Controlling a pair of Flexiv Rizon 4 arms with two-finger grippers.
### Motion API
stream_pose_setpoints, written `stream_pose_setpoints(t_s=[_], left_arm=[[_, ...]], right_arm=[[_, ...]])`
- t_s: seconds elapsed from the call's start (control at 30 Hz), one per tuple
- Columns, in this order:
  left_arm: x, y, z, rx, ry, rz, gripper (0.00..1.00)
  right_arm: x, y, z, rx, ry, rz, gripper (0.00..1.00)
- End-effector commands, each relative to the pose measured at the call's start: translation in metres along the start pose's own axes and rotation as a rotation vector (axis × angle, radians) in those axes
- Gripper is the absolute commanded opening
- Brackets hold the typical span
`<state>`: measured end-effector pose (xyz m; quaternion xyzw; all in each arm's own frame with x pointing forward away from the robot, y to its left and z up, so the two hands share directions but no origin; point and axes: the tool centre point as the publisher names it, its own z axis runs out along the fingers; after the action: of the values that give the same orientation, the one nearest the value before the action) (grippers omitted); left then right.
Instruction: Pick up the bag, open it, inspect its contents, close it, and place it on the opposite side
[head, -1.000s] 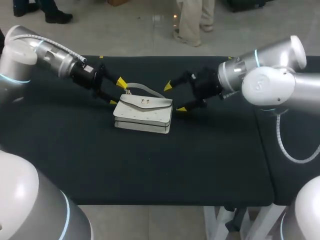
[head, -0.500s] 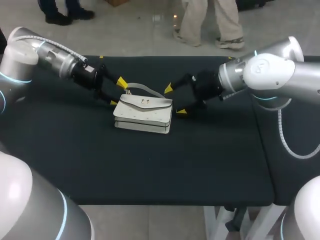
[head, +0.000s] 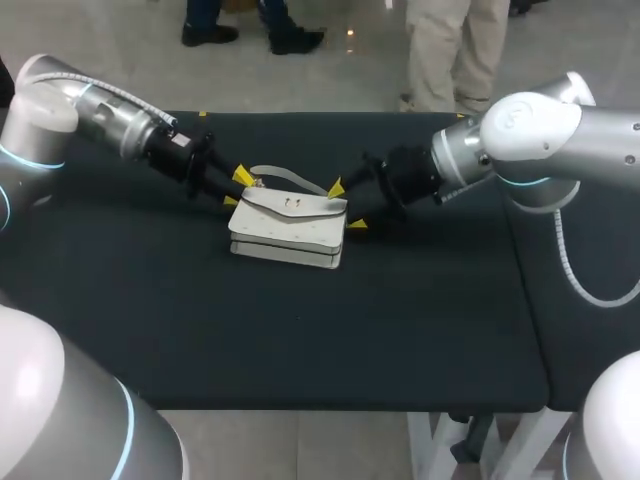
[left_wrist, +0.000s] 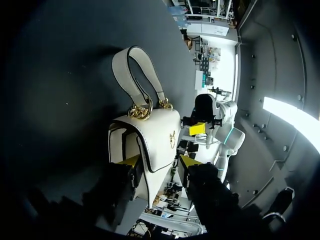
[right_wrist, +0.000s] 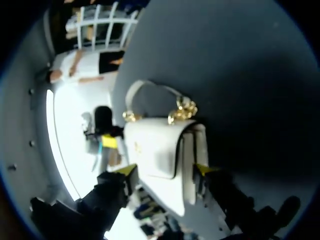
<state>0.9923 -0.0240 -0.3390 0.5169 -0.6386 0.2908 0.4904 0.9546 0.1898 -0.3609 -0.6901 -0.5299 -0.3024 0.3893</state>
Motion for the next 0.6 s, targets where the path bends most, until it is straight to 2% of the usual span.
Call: stream_pose_setpoints(t_s=[0.03, 0.1, 0.2, 0.4, 0.53, 0.6], left_arm=[[0.004, 0.006, 0.007, 0.029, -0.014, -0.002, 0.47], [0.004, 0.005, 0.009, 0.034, -0.021, -0.008, 0.48], [0.004, 0.006, 0.009, 0.039, -0.027, -0.012, 0.46], [0.001, 0.005, 0.011, 0.047, -0.036, -0.025, 0.40], [-0.006, 0.000, 0.014, 0.065, -0.042, -0.040, 0.49], [-0.009, -0.001, 0.014, 0.064, -0.039, -0.045, 0.48]], right_arm=[[0.000, -0.002, 0.000, -0.001, 0.002, 0.003, 0.62], [-0.002, -0.003, 0.002, 0.004, 0.002, 0.010, 0.63], [-0.004, -0.003, 0.004, 0.017, 0.015, 0.021, 0.58], [-0.004, -0.009, 0.003, 0.028, 0.040, 0.021, 0.44], [-0.009, -0.009, 0.015, 0.061, 0.037, 0.025, 0.43], [-0.012, -0.008, 0.019, 0.070, 0.038, 0.032, 0.42]])
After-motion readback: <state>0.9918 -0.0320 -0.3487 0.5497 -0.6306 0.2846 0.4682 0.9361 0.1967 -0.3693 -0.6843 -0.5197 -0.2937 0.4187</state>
